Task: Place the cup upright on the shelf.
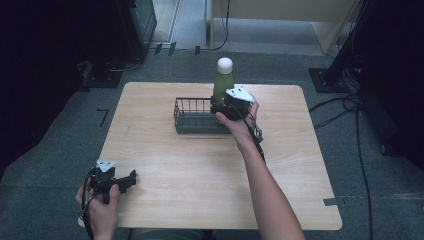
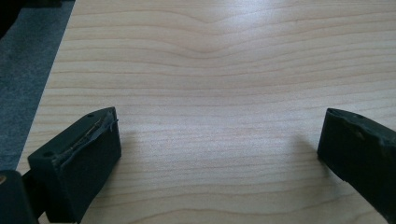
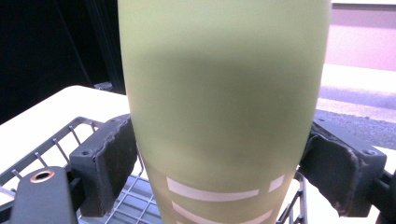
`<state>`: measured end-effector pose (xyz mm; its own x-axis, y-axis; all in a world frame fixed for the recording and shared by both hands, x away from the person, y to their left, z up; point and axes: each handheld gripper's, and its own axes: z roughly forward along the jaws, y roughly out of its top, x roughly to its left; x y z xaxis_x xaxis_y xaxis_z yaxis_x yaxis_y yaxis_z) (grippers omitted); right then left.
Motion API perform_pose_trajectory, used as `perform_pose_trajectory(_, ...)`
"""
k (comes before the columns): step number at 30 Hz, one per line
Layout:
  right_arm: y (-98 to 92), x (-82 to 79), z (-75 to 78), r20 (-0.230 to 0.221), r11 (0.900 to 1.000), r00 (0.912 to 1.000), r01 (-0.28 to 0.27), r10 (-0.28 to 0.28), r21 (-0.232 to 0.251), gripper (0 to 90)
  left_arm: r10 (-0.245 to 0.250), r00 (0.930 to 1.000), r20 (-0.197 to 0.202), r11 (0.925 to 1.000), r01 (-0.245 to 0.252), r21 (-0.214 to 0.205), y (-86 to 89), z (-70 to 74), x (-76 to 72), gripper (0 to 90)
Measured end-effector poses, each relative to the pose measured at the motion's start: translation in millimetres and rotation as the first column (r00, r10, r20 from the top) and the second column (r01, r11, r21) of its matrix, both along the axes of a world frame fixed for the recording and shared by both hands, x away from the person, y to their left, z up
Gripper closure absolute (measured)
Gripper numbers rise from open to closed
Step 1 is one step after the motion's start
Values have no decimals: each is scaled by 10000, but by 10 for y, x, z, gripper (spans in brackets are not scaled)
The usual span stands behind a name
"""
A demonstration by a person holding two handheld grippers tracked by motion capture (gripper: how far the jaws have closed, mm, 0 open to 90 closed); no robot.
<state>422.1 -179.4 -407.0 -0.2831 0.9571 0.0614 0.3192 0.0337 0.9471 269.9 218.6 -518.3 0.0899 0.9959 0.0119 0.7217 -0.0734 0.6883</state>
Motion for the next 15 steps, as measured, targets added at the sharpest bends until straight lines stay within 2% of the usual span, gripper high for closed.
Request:
perform_pose_trajectory(5, -5, -29, 26, -36, 10000, 10000, -66, 66, -45, 133, 1, 10000, 1, 10000, -1, -1, 0, 0, 0, 0)
perform_pose_trajectory(11, -9, -90, 83, -242, 9998, 9996, -155, 158, 125, 124, 0, 10000, 3, 10000, 0, -2, 0, 0, 0, 0)
perform_pose_trajectory(15, -34, -159, 142, -410, 9995, 9988, -251, 258, 183, 80, -1, 10000, 1, 10000, 1, -1, 0, 0, 0, 0)
